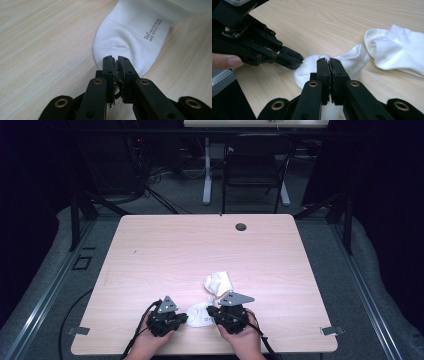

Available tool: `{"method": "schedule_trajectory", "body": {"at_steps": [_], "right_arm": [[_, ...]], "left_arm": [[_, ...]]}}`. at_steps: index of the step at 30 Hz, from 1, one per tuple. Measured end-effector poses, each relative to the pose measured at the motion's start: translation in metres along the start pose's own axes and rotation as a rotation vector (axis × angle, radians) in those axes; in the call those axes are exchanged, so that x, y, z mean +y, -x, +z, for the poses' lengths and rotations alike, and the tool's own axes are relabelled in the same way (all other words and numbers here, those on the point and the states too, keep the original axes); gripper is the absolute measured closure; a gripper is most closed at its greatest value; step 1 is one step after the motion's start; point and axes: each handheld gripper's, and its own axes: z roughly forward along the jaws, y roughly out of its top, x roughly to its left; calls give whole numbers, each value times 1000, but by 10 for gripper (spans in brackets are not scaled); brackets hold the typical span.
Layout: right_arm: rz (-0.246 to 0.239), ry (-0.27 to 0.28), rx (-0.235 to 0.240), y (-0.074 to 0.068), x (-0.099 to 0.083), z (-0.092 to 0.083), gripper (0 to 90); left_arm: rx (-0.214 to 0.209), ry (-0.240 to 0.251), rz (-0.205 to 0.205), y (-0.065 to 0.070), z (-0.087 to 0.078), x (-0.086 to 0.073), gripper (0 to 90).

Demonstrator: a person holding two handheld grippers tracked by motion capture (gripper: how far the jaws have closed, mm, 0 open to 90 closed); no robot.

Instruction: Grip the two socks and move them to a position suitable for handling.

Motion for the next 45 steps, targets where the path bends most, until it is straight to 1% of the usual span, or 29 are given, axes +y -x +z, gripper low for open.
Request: {"method": "schedule_trajectory", "body": {"at_steps": [1,2,5,6,8,9,11,13,16,18,19,22,23,26,27,28,29,30,31,33,35,36,37,39,40,42,43,44,45], "right_arm": [[6,5,-1,3,-2,-6,874],[6,5,-1,3,-2,-6,874],[7,5,-4,7,-7,-20,874],[7,5,-4,7,-7,-20,874],[12,6,-8,8,-9,-26,874],[9,-9,-9,11,-12,-31,874],[13,-13,-18,13,-15,-35,874],[11,-17,-23,15,-16,-35,874],[23,-36,-27,21,-22,-37,874],[20,-42,-26,23,-25,-36,874],[9,-49,-40,24,-28,-35,873],[0,-57,-41,25,-31,-33,872],[-11,-68,-48,25,-32,-33,871],[-14,-80,-51,25,-34,-33,868],[-12,-97,-64,26,-37,-32,862],[-12,-97,-64,26,-37,-32,862],[6,-108,-69,28,-39,-31,848],[6,-108,-69,28,-39,-31,848],[17,-112,-67,30,-40,-32,845],[27,-128,-69,32,-41,-34,825],[50,-123,-74,35,-42,-37,799],[50,-123,-74,35,-42,-37,799],[49,-103,-93,35,-42,-39,794],[51,-83,-109,34,-40,-42,793],[51,-83,-109,34,-40,-42,793],[47,-65,-116,34,-39,-44,794],[37,-54,-102,34,-39,-42,802],[37,-54,-102,34,-39,-42,802],[24,-67,-57,34,-39,-35,807]], "left_arm": [[1,-19,6,3,-2,-1,848],[1,-19,6,3,-2,-1,848],[7,-63,38,6,-7,-1,848],[7,-63,38,6,-7,-1,847],[13,-68,48,7,-9,-2,847],[12,-74,51,7,-10,-3,847],[10,-70,44,6,-11,-3,847],[4,-70,36,6,-11,-4,848],[2,-66,31,5,-12,-5,848],[6,-60,37,5,-12,-6,848],[2,-66,39,5,-13,-7,848],[2,-59,33,4,-13,-7,849],[3,-59,32,4,-13,-7,849],[1,-55,26,4,-13,-8,850],[-1,-54,25,4,-13,-8,850],[-1,-54,25,4,-13,-8,850],[-1,-54,25,3,-13,-8,850],[-1,-54,25,3,-13,-8,849],[-3,-55,24,3,-13,-8,849],[-5,-54,22,3,-13,-8,850],[-5,-54,23,1,-13,-7,849],[-5,-54,23,1,-13,-7,849],[-6,-51,21,1,-12,-7,849],[-3,-49,22,0,-12,-7,848],[-3,-49,22,0,-12,-7,847],[-2,-48,22,0,-12,-6,847],[-2,-50,28,0,-12,-6,847],[-3,-49,27,0,-11,-6,847],[-4,-49,30,0,-11,-6,846]]}}
